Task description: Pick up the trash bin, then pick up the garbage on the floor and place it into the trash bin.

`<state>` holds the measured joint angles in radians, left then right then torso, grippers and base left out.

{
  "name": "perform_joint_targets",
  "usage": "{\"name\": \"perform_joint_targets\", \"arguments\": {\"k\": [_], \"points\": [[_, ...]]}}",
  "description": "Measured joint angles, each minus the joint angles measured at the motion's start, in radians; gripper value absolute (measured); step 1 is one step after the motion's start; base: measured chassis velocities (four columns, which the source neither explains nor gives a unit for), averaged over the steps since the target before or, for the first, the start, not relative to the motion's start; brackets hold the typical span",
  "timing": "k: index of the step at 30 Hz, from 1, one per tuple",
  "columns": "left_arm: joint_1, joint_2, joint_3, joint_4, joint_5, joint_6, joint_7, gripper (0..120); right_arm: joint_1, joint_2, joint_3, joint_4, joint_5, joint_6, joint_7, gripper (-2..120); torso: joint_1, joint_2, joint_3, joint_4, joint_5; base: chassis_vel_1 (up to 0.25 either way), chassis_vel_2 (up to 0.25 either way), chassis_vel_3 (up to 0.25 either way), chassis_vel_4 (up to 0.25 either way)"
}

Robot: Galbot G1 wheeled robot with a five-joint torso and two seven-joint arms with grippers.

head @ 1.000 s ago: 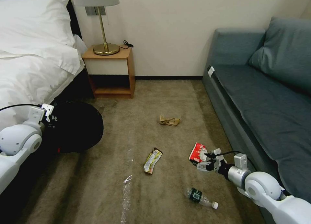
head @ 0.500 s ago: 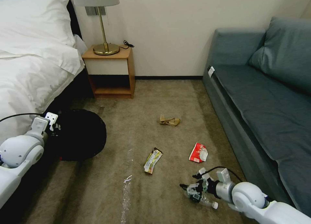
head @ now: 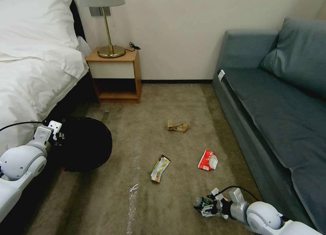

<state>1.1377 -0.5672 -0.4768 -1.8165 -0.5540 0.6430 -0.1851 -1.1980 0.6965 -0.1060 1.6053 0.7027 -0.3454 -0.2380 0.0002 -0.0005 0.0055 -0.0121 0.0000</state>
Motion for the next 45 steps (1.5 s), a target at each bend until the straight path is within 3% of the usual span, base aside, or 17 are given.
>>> {"name": "perform_joint_targets", "arguments": {"k": [29,38,45], "points": [[-0.014,-0.008,0.046,0.019,-0.001,-0.008,-0.004,1,0.038,0.126,0.008,-0.267,-0.124,0.129,-0.133,97,0.0,0.0,0.0,0.0,-0.0001,0.0,0.0,0.0,0.0],[-0.015,-0.006,0.05,0.018,-0.005,-0.012,-0.003,1,0.053,0.148,0.012,-0.305,-0.116,0.163,-0.188,60,0.0,0.0,0.0,0.0,0.0,0.0,0.0,0.0,0.0],[-0.009,0.001,0.048,0.013,-0.008,-0.014,-0.003,1,0.053,0.154,0.013,-0.303,-0.114,0.166,-0.189,39,0.0,0.0,0.0,0.0,0.0,0.0,0.0,0.0,0.0]]}}
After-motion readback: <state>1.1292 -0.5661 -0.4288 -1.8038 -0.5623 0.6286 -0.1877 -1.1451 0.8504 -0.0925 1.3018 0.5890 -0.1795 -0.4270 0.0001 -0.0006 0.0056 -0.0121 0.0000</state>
